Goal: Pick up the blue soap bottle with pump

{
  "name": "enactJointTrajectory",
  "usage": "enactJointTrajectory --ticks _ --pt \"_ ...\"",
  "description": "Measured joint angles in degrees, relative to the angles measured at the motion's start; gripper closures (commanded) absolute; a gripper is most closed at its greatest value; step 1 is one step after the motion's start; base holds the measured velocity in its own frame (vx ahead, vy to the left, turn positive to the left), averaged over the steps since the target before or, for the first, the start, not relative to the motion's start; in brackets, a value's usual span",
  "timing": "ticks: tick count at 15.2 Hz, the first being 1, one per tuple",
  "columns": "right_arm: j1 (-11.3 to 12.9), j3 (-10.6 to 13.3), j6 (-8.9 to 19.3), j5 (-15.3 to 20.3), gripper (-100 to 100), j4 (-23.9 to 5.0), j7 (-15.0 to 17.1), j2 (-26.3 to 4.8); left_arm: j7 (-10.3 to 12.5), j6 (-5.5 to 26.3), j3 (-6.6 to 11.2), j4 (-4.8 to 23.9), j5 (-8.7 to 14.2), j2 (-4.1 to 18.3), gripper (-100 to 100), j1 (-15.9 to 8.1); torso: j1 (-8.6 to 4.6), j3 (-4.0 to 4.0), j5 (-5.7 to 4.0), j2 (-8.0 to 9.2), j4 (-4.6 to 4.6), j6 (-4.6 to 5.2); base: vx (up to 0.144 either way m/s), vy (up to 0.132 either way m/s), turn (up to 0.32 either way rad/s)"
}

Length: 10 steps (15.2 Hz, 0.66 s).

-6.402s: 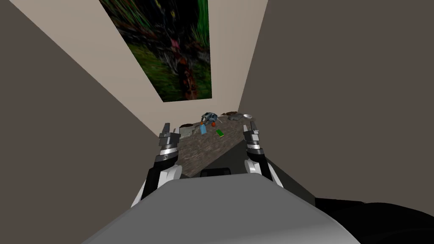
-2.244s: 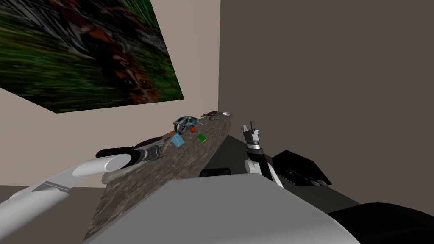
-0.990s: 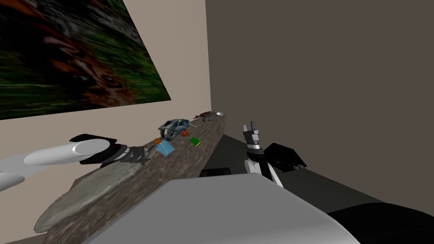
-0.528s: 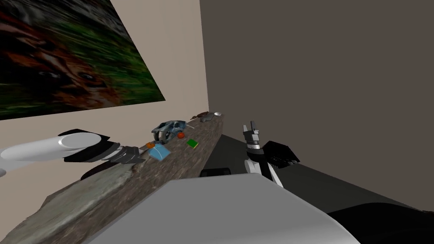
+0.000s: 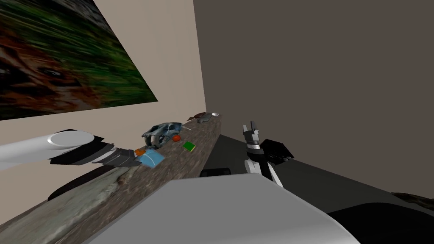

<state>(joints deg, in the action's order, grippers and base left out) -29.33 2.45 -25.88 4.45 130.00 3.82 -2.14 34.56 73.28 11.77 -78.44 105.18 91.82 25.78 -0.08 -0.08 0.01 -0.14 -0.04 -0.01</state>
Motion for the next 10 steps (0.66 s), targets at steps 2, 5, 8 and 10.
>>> enactJointTrajectory --ticks 2,5,8,10 --pt "0.0 0.0 0.0 0.0 0 0.0 0.0 0.0 -0.56 -0.86 -0.71 0.38 -1.24 -1.64 -100 -0.3 -0.03 0.02 0.1 0.07 -0.02 0.04 0.007 -0.011 -0.022" --pt "0.0 0.0 0.0 0.0 0 0.0 0.0 0.0 -0.53 -1.1 -0.81 0.4 -1.39 -1.75 100 -0.4 0.09 -0.04 0.21 0.0 -0.07 0.09 0.0 0.0 0.0" --pt "0.0 0.0 0.0 0.0 0 0.0 0.0 0.0 -0.53 -1.1 -0.81 0.4 -1.39 -1.75 100 -0.4 0.13 -0.05 0.22 -0.02 -0.08 0.1 -0.003 0.002 0.015" --pt "0.0 -0.01 0.0 0.0 0 0.0 0.0 0.0 -0.25 -0.48 -0.61 0.19 -0.39 -0.4 100 -0.51 0.15 -0.03 0.18 0.02 -0.07 0.06 -0.009 0.015 0.05"
